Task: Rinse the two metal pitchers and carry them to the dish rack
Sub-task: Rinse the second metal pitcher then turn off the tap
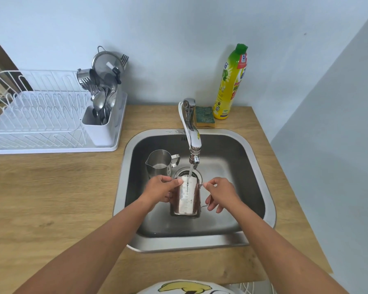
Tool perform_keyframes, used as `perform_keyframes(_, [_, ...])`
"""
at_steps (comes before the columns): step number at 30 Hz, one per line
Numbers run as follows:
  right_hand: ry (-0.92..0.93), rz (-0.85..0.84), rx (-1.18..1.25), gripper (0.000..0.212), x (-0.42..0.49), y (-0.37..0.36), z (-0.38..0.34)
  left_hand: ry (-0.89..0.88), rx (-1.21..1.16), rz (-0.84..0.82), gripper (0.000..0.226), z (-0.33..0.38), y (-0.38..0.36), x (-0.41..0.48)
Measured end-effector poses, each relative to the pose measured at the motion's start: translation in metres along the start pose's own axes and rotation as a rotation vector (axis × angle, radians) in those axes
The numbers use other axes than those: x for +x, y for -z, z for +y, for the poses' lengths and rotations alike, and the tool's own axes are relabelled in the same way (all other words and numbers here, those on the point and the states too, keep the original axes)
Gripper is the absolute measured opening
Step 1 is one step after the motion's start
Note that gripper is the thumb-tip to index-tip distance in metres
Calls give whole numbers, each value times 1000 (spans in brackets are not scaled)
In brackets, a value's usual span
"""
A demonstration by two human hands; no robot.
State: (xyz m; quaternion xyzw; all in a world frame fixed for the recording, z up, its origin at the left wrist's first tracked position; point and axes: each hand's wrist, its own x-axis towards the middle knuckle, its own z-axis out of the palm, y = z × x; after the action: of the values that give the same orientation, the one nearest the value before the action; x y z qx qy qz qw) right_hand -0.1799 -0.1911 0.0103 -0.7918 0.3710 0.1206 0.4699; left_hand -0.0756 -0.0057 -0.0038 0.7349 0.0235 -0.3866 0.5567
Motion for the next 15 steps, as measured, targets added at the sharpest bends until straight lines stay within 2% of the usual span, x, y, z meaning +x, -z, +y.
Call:
perform_keyframes(5, [-51,-29,-105,30,-4,0,-6,87,98,-20,48,2,-1,4])
perform_keyframes(11, [-128,-22,-47,33,-2,-1,-7,168,138,-50,61,2,-2,5])
perform_keyframes(15, [-157,-6,-40,29,-2,-4,-8,186,163,-50,56,2,-5,4])
